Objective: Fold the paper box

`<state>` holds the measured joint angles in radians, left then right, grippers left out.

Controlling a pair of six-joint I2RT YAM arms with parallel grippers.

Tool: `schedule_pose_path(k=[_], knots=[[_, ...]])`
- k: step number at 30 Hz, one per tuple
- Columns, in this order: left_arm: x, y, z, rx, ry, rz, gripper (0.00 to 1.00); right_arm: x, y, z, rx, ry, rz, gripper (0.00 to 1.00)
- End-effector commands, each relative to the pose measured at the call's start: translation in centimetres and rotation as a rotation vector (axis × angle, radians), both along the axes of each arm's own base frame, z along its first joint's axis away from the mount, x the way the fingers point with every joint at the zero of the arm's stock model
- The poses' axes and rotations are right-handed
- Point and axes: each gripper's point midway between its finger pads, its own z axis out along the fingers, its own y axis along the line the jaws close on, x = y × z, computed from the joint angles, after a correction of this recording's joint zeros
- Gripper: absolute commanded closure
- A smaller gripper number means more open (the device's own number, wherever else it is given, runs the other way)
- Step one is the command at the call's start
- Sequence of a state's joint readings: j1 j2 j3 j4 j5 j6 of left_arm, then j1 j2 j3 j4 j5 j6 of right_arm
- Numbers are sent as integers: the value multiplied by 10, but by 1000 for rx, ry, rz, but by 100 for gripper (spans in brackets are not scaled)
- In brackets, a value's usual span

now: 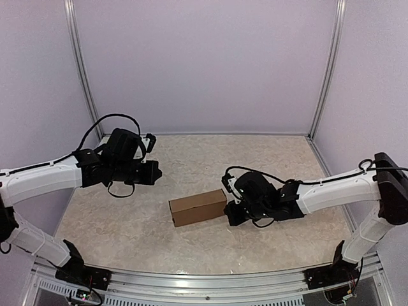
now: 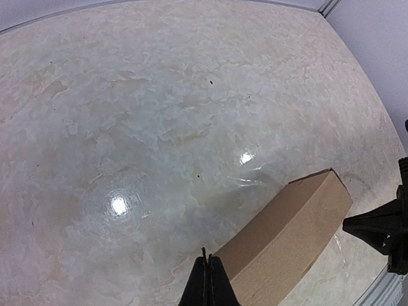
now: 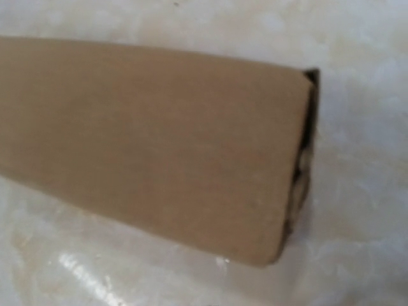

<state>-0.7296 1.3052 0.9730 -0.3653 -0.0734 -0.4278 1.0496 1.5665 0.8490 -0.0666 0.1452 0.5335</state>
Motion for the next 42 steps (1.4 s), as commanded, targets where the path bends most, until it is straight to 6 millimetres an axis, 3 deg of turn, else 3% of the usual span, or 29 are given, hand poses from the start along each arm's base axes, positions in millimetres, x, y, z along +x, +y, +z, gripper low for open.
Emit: schedule_pose_path(k=[1,7,16,28,35,42], knots=[[5,-11,-19,-1,40,-32,100,10,3,-2,7,-14,-66,100],[0,-25,-55,12,154,-80,100,26,6,0,8,-40,-118,100],[-19,-46,-85,3,241,-147,100,46,30,12,78,-62,-127,100],[-47,-77,-94,-22,268,-218,100,66,57,12,95,-70,-105,100],[-57,-87,-93,-30,265,-238,100,71,49,4,76,-56,-105,100],[-48,-73,-92,-8,235,-189,100,58,37,-11,111,15,-83,100]])
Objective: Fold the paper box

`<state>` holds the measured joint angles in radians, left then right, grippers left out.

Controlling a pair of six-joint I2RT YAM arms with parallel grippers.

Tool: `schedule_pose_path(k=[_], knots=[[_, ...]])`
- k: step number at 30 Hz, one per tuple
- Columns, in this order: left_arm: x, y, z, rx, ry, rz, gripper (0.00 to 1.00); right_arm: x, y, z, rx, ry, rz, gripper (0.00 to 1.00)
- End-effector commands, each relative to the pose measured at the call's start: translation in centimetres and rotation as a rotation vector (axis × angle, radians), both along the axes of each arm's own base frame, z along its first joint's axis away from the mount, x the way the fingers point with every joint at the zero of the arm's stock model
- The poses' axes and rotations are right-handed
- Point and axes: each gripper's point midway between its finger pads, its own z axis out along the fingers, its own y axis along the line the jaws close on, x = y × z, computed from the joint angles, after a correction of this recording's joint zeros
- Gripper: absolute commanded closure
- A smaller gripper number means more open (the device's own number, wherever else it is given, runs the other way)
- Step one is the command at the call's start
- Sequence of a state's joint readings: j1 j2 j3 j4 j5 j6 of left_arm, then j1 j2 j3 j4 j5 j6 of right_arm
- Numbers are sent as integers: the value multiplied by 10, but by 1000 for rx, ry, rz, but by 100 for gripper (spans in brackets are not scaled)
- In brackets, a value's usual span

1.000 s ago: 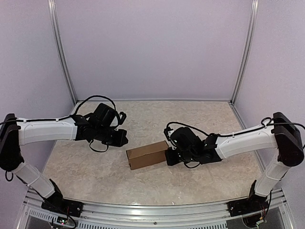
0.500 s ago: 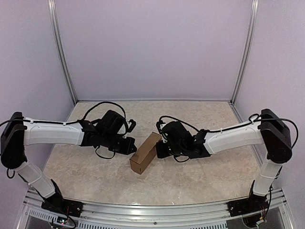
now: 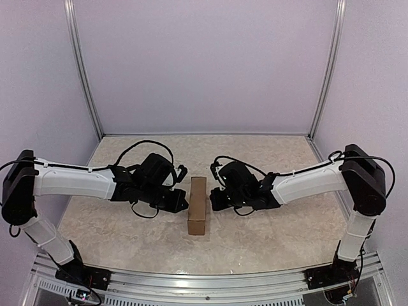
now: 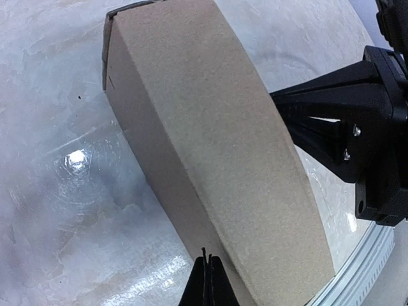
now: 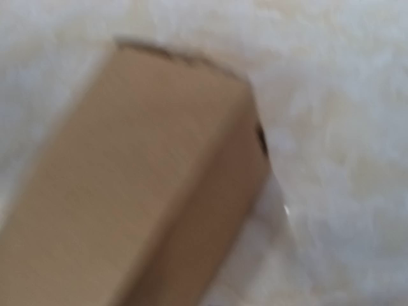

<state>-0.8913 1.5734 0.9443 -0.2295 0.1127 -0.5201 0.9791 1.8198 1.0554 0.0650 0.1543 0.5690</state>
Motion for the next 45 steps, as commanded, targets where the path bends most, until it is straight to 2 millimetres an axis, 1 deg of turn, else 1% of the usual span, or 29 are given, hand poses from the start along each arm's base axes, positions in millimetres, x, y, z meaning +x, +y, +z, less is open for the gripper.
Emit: schedule_pose_path(k=[1,5,12,17,25,31,35,40,42,45], knots=[[9,13,-2,17,-22,47,100,-10,-7,-12,35,56,23,100],[16,20,-3,26,-26,71,100,-19,-10,-30,84,120,31,100],[21,19,-3,18,-26,75,100,-27,2,-44,201,214,77,100],[20,13,-3,1,-15,67,100,-27,13,-53,233,253,94,100],[17,8,-4,4,-8,50,100,-27,30,-60,281,292,119,100],[15,7,-4,6,-4,46,100,-27,40,-76,313,341,120,100],[14,6,-3,4,-5,41,100,-24,46,-81,328,354,115,100],[13,5,-1,4,-9,43,100,-20,44,-87,310,345,99,100],[13,6,-1,7,-9,45,100,-20,40,-89,287,333,90,100],[13,8,-3,14,-7,47,100,-17,28,-94,243,313,65,100]])
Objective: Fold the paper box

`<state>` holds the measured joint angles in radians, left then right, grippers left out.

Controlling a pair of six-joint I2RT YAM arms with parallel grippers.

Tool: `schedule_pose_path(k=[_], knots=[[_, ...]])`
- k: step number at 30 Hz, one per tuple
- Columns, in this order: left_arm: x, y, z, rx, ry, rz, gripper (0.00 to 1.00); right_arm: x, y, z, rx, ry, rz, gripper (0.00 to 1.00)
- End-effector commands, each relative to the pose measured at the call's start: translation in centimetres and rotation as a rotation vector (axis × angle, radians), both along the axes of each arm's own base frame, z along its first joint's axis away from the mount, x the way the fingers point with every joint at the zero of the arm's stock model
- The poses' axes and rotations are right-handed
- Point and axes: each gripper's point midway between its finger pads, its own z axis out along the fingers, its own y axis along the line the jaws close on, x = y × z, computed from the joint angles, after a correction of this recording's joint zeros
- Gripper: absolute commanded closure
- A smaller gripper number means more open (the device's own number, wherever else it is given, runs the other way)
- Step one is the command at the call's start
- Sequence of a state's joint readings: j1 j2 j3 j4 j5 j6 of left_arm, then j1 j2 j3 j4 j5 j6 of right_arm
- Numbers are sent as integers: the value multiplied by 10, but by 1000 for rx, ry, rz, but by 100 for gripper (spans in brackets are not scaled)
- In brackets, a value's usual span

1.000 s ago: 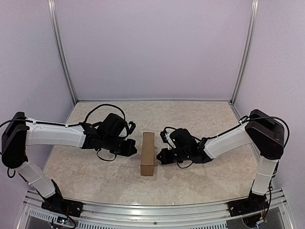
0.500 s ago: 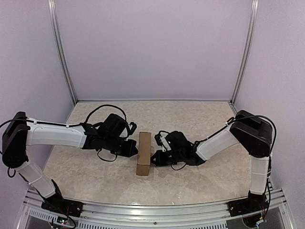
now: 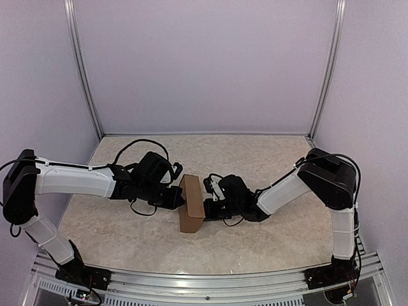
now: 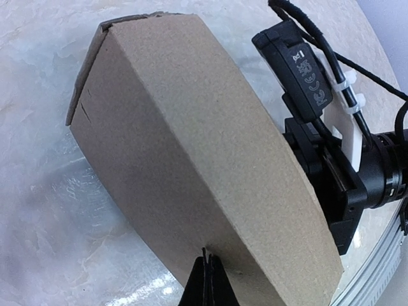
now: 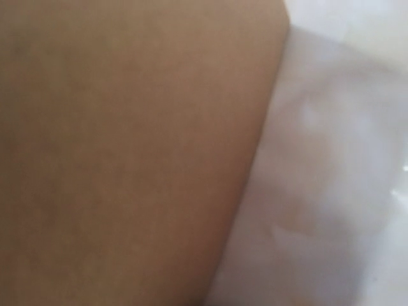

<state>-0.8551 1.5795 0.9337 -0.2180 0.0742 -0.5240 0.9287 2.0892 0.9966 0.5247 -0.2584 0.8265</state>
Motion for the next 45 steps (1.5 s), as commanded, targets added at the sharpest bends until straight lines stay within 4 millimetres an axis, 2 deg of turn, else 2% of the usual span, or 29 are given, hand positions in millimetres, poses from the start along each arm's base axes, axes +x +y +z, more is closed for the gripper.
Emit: schedule_pose_path(k=[1,6,12,18,27,34,38,43,44,45], knots=[[-4,-6,2,-7,10,-17,100,3,-27,-33,-134,9,-50,100],[-3,-7,2,-6,8,-15,100,9,-54,-38,-188,-7,-99,100],[0,-13,6,-13,8,-25,100,13,-74,-40,-258,-39,-126,100],[2,-17,11,-10,2,-33,100,18,-93,-31,-347,-107,-155,100],[6,-27,15,-11,-6,-40,100,23,-128,11,-451,-238,-210,100],[12,-25,23,2,-37,-12,100,21,-147,48,-465,-320,-244,100],[16,-20,27,26,-58,7,100,21,-156,66,-469,-358,-270,100],[28,-3,38,90,-120,66,100,21,-165,82,-475,-391,-292,98],[30,1,40,99,-126,76,98,21,-167,85,-473,-394,-298,96],[32,5,43,104,-134,89,92,20,-168,88,-473,-398,-302,94]])
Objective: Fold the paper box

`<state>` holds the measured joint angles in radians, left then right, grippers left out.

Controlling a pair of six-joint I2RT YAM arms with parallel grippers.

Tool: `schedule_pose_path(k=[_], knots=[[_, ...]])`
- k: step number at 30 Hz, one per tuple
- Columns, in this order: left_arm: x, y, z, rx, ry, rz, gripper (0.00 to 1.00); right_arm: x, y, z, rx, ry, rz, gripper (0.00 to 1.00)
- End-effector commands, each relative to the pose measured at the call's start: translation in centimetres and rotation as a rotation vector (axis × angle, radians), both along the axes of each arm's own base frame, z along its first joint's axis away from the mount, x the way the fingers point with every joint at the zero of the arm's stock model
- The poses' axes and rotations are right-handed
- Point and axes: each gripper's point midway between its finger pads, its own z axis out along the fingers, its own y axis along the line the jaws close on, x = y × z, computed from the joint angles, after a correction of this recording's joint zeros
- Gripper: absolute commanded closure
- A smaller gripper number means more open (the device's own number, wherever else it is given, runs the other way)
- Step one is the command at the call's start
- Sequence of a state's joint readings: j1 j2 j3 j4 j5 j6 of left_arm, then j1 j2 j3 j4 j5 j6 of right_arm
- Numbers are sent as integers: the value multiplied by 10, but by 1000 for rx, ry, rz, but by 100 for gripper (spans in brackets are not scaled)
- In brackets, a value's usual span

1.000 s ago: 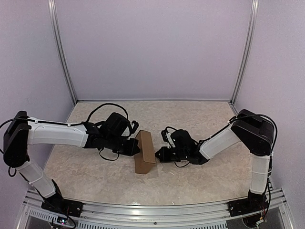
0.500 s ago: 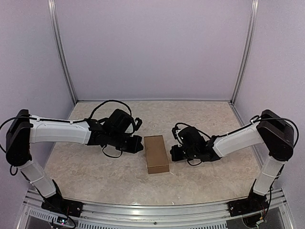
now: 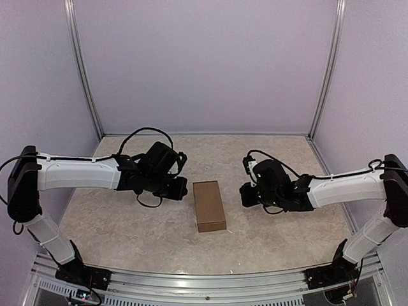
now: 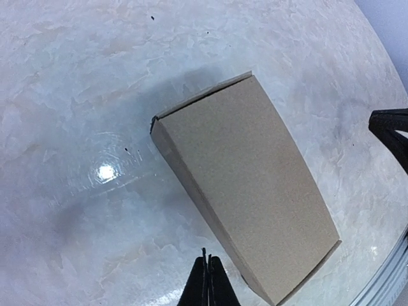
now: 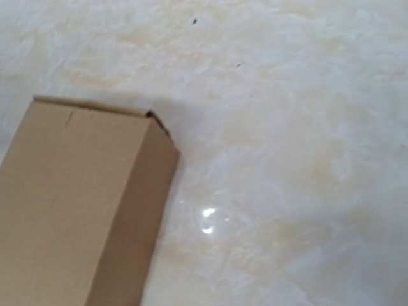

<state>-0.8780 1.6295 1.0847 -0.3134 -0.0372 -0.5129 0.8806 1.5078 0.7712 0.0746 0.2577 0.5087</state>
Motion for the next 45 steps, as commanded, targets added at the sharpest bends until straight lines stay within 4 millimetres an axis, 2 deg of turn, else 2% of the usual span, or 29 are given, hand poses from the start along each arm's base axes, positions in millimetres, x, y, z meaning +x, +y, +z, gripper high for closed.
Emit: schedule_pose_path(k=[1,3,7,11,13,15,16,17,18,25,30,35,39,41,45], knots=[[11,21,20,55,-69,61,91,-2,-19,4,-53,-17,-32,92],[14,30,24,63,-83,84,88,-3,-23,9,-51,-29,-40,86],[20,54,44,78,-143,139,75,-6,-32,18,-65,-43,-54,67],[24,76,63,86,-184,175,62,-7,-41,32,-79,-73,-65,37],[26,86,72,99,-205,190,51,-8,-44,40,-86,-86,-68,24],[28,97,83,108,-231,210,40,-8,-49,48,-99,-97,-79,2],[28,103,89,112,-244,223,32,-8,-52,51,-104,-101,-84,1],[29,109,94,119,-253,235,12,-8,-54,55,-104,-109,-89,0],[29,114,101,120,-263,242,2,-9,-56,60,-103,-118,-95,0],[33,145,135,140,-319,295,1,-9,-74,91,-120,-170,-153,0],[38,164,154,178,-325,322,1,-3,-97,118,-141,-205,-284,0],[37,174,178,122,-332,341,1,0,-116,143,-208,-238,-374,0],[39,193,196,99,-361,377,1,3,-135,168,-256,-298,-461,0],[41,203,201,95,-379,395,1,7,-143,175,-273,-297,-481,0],[43,221,211,78,-393,421,1,22,-161,177,-259,-230,-494,0]])
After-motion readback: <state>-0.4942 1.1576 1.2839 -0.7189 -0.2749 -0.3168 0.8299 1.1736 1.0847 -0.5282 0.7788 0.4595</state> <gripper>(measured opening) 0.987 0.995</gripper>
